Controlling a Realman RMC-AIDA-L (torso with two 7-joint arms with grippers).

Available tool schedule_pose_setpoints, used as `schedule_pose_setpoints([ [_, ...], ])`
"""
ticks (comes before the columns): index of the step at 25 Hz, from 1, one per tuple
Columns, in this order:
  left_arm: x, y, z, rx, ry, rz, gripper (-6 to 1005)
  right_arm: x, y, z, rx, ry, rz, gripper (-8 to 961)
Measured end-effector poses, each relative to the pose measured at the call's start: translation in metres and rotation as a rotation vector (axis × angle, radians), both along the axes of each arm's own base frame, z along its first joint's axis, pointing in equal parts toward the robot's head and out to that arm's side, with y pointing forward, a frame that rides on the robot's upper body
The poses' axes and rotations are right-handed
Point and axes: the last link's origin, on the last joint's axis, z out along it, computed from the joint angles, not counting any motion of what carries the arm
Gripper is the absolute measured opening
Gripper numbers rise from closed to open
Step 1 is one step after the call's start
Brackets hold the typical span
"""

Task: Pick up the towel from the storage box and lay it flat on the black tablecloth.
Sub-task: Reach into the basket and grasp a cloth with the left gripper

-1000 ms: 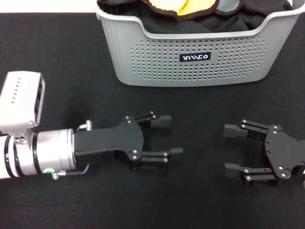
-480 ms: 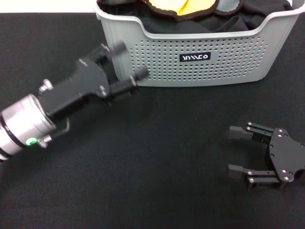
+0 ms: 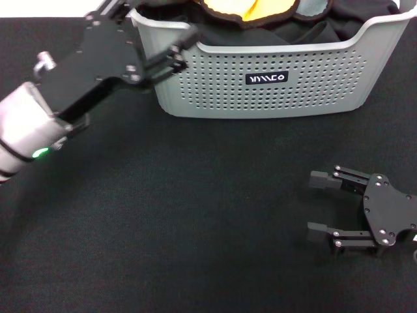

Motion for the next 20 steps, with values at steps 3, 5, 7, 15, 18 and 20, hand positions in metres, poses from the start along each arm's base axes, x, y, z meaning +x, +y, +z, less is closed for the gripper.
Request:
schedule_pose_setpoints([
  [3, 0.008, 0.008, -0.008, 0.051, 0.081, -0.038, 876, -0.001, 0.0, -0.001, -0.003, 0.0, 0.004, 856],
  [5, 0.008, 0.008, -0.008, 0.051, 0.081, -0.038, 876, -0.001, 0.0, -0.001, -0.006, 0.001, 0.006, 856],
  [7, 0.013, 0.027, -0.014, 0.101, 0.161, -0.018, 875, -0.001, -0.001, -0.001, -0.007, 0.001, 0.004, 856],
  [15, 0.016, 0.05, -0.005, 0.224, 0.238, 0.022, 867, 0.0, -0.003, -0.002, 0.001, 0.0, 0.009, 856],
  [18, 0.016, 0.055, -0.001, 0.263, 0.267, 0.036, 864, 0.0, -0.003, -0.003, 0.003, 0.0, 0.011, 856],
  [20, 0.014, 0.057, 0.001, 0.278, 0.283, 0.046, 862, 0.0, -0.003, -0.003, 0.005, 0.0, 0.013, 856],
])
